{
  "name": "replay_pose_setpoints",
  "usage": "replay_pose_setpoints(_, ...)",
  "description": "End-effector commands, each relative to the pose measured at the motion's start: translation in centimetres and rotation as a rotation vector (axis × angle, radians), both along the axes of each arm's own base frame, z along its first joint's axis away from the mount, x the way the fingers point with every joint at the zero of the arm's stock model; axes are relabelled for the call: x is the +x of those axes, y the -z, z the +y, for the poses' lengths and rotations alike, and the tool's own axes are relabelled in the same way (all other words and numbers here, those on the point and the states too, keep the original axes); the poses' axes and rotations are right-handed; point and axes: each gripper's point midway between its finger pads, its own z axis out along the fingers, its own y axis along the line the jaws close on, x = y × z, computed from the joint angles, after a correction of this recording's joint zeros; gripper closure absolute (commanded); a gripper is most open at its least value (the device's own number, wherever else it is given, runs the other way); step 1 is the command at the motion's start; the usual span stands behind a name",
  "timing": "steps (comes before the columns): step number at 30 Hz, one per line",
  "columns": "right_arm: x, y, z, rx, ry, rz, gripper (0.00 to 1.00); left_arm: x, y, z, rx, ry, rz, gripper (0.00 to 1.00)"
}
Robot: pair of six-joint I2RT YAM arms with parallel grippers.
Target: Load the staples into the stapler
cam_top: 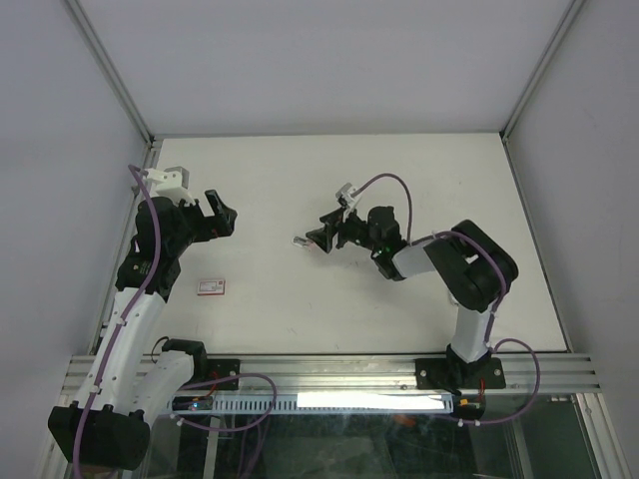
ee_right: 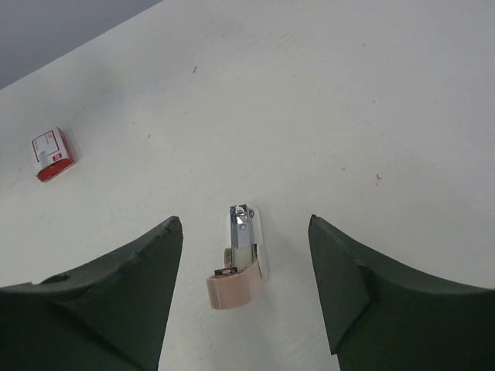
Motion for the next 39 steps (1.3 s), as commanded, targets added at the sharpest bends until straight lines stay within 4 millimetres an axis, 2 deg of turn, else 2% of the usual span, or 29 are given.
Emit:
replay_pose_setpoints(1,1.4,-6.4,-1.2,0.095,0.075,-0.023,0.3,0.6,-1.3,0.7,0.016,-0.025,-0.058,0.01)
replay_pose_setpoints(4,2.1,-7.7,-3.4,0.101,0.155,0.057,0.3,0.6,-1.0,0.7,0.014,-0.025,-0.05,0.01)
replay_pose_setpoints(9,2.5,-9.5,-9.0,0.076,0.269,0.094,0.3,0.7,-0.5,0.2,-0.001,-0.005,-0.033,0.01)
replay_pose_setpoints(13,2.4,-11.5,-15.7,0.114,0.412,0.033,0.3,1.0,-0.3,0.1,-0.017,-0.009,-0.019,0.01)
replay_pose_setpoints(17,2.2,-10.7,-23.1,0.099,0.599,0.065,0.3,1.2,-0.5,-0.1,-0.04,-0.013,-0.019,0.01)
replay_pose_setpoints(18,-0.8,-11.2,-20.5,0.292,0.463,0.327,0.16,1.2,-0.5,-0.1,-0.045,-0.012,-0.018,0.01)
replay_pose_setpoints(19,-1.5,-10.9,-20.9,0.287,0.482,0.368,0.1,1.2,-0.4,-0.2,-0.048,-0.009,-0.017,0.01)
replay_pose_setpoints(22,-2.9,-10.6,-23.8,0.193,0.64,0.369,0.06,1.0,-0.4,-0.6,-0.061,0.008,-0.013,0.01)
replay_pose_setpoints(26,-5.4,-11.0,-28.7,0.108,0.933,0.4,0.05,0.7,-0.5,-0.8,-0.077,0.015,-0.013,0.01)
replay_pose_setpoints(28,-6.8,-11.0,-30.5,0.076,1.044,0.437,0.06,0.6,-0.4,-0.7,-0.078,0.008,-0.003,0.01)
replay_pose_setpoints(29,-7.8,-10.3,-31.4,0.042,1.1,0.489,0.06,0.6,-0.3,-0.7,-0.079,0.005,0.005,0.01)
replay_pose_setpoints(31,-9.0,-9.8,-32.4,0.007,1.172,0.558,0.08,0.5,-0.2,-0.9,-0.086,0.011,0.013,0.01)
replay_pose_setpoints(39,-12.1,-5.7,-34.3,-0.115,1.315,0.821,0.11,-0.1,-0.4,-1.3,-0.097,0.039,0.003,0.01)
